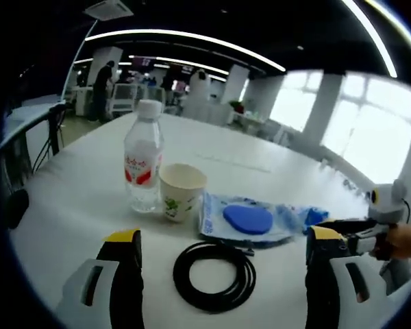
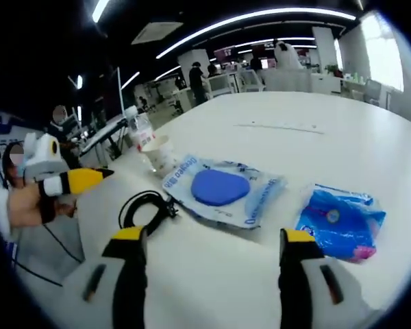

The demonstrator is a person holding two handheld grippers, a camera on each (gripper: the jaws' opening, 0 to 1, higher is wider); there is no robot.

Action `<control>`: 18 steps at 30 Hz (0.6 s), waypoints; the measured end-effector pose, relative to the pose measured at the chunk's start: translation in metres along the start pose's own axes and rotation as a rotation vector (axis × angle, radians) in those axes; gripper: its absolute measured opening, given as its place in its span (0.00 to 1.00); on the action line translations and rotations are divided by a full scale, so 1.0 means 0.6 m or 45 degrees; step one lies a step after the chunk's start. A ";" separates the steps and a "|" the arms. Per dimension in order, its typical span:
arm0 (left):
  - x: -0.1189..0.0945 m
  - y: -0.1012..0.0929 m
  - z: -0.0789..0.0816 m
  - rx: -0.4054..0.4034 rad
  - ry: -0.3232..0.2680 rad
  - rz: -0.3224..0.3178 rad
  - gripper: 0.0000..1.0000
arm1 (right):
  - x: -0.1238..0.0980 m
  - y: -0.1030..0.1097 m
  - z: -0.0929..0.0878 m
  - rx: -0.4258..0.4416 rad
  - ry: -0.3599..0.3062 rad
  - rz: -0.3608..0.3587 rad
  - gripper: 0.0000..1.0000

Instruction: Arrange the tabletop items into an orderly group along one side of the table until the central work area is clear of visible clutter.

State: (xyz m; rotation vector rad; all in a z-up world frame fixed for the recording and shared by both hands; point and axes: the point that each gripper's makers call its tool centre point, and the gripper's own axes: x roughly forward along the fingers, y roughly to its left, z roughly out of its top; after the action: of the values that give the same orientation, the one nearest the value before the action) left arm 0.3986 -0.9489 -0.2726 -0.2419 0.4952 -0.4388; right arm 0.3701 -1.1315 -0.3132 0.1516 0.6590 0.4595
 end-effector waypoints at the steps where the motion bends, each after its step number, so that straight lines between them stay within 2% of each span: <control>1: -0.007 0.004 -0.002 0.003 0.001 0.015 0.96 | 0.002 0.003 0.000 0.000 0.000 0.009 0.77; 7: -0.047 0.018 -0.007 0.003 -0.025 0.059 0.96 | 0.014 0.023 -0.006 0.006 0.020 0.063 0.75; 9: -0.063 0.029 -0.008 0.025 -0.035 0.096 0.96 | 0.014 0.028 -0.006 0.010 0.024 0.081 0.75; 18: -0.113 0.045 -0.013 0.024 -0.043 0.137 0.96 | 0.020 0.033 0.000 0.041 0.018 0.117 0.73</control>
State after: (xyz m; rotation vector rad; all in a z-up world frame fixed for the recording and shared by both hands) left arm 0.3506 -0.8948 -0.2606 -0.2030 0.4685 -0.3343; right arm 0.3714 -1.1086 -0.3142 0.2102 0.6755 0.5387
